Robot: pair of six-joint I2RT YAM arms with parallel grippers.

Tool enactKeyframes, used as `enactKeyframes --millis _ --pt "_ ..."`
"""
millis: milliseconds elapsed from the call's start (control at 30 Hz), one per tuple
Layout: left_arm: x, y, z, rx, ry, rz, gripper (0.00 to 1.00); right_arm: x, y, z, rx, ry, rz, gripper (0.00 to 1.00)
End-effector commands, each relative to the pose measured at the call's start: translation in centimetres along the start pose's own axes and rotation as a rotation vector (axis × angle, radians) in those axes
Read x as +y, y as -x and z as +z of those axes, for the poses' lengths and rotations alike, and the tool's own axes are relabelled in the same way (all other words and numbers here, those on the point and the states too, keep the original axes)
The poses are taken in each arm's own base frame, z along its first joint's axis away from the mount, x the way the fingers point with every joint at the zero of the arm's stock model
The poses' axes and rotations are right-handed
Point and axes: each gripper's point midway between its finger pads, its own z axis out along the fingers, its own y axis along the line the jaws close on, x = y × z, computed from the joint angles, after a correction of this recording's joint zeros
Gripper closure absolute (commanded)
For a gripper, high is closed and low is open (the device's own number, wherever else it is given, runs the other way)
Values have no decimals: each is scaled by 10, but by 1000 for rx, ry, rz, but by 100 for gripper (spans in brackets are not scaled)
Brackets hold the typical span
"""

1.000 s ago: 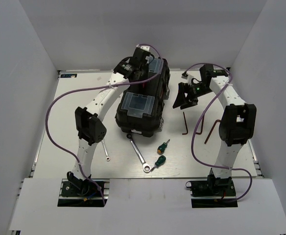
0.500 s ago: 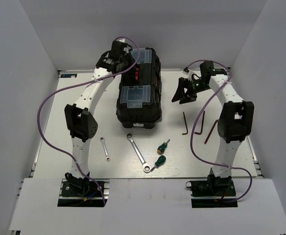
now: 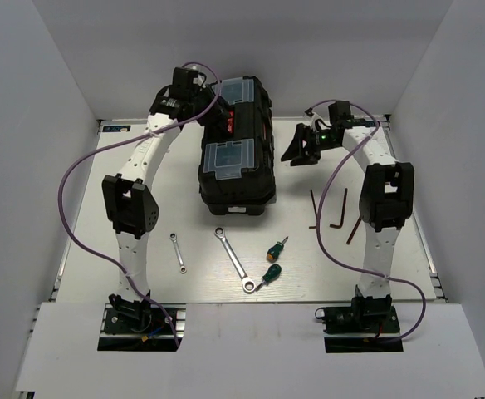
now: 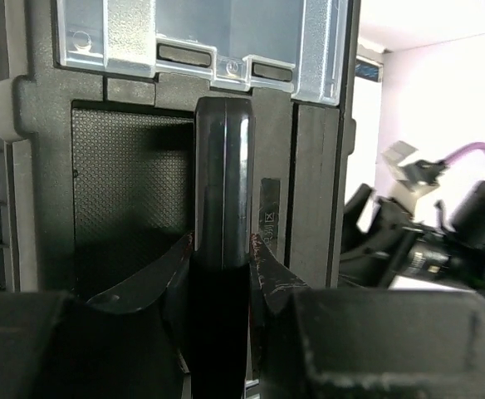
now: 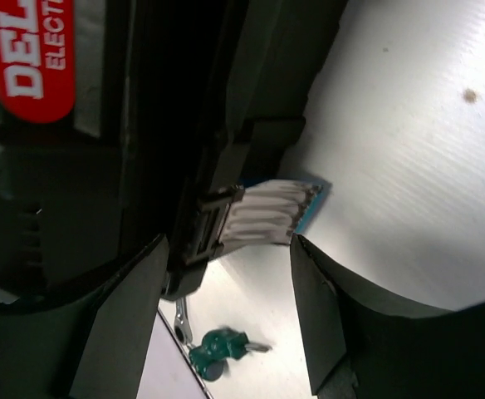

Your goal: Sort the tools into containers

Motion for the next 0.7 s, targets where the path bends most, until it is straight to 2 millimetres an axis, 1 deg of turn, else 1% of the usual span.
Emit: enactKeyframes --millis 0,67,100,133,167,200,267,300,433,533,567,633,667 --pt "-108 76 -104 -244 -360 2 100 21 22 9 -39 54 -59 34" --pt "-111 76 -108 -226 -391 -23 100 22 23 13 -41 56 -63 34" --pt "-109 81 -109 -239 -392 -23 100 19 19 23 -22 62 -50 35" --pt "-110 80 -110 -231 -399 -30 100 23 21 22 -33 66 -58 35" --pt "-110 80 -110 -231 -399 -30 100 22 25 22 -43 64 -59 35" --pt "-105 83 -108 -231 -387 -37 100 22 22 30 -31 69 -60 35" --pt "-106 82 -109 -224 -393 -35 100 23 25 33 -40 68 -62 35" --pt "-102 85 -109 -231 -387 -38 100 24 23 38 -34 72 -69 35" --pt "-104 84 -110 -222 -394 -45 100 13 27 51 -46 32 -68 36" --pt "-105 83 -111 -211 -402 -62 100 14 28 56 -47 42 -71 36" --pt "-104 86 -113 -216 -410 -60 100 12 30 56 -53 30 -80 36" --pt "-107 86 -114 -212 -425 -62 100 16 27 62 -44 13 -114 41" --pt "-108 86 -114 -210 -427 -71 100 7 28 65 -54 -51 -117 43"
